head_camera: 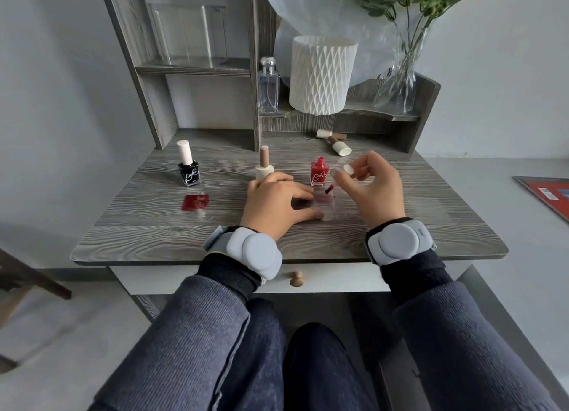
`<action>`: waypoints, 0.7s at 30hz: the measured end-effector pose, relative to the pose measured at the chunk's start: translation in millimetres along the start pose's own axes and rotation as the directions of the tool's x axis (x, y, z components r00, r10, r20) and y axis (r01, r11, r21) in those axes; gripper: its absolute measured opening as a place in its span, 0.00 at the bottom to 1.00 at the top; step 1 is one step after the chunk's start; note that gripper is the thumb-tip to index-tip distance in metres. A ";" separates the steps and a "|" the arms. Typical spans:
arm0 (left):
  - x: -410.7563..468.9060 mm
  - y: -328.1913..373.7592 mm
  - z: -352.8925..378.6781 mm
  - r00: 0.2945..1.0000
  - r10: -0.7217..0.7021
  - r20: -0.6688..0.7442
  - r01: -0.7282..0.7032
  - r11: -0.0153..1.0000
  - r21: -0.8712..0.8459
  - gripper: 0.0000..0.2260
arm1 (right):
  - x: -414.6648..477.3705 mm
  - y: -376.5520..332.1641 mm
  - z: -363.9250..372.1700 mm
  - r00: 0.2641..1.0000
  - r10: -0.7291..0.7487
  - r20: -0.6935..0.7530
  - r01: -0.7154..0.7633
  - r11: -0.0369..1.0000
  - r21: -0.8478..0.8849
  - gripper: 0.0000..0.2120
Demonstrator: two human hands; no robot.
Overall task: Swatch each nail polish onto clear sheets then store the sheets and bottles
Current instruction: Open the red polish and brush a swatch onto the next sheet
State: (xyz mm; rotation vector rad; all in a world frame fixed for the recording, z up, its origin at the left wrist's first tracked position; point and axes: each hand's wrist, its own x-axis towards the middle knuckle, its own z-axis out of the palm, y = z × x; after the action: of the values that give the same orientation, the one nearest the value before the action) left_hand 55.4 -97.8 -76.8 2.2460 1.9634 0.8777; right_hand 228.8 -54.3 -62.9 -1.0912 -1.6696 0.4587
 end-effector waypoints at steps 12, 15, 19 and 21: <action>-1.0 0.4 -0.3 1.000 -0.005 -0.007 0.005 1.000 -0.003 0.17 | -0.5 0.7 1.7 0.989 0.019 0.144 -0.009 0.998 -0.069 0.11; -0.6 0.0 0.1 1.000 -0.007 -0.003 0.007 1.000 -0.002 0.18 | 0.5 4.4 2.4 0.995 0.053 0.080 -0.042 0.990 -0.133 0.12; -0.2 -0.7 0.7 1.000 -0.009 0.000 0.009 1.000 -0.003 0.19 | 0.4 1.3 -0.3 0.999 0.040 -0.029 -0.043 0.996 -0.083 0.10; -0.1 -0.8 0.4 1.000 -0.010 0.001 0.010 1.000 -0.007 0.19 | -0.1 -1.7 -1.6 0.998 0.019 -0.058 -0.020 1.000 -0.014 0.10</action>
State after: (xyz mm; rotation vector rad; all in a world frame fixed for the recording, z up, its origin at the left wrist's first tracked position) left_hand 54.8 -97.6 -77.6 2.2303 1.9665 0.8807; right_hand 229.5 -55.6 -61.1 -1.1219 -1.6155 0.4245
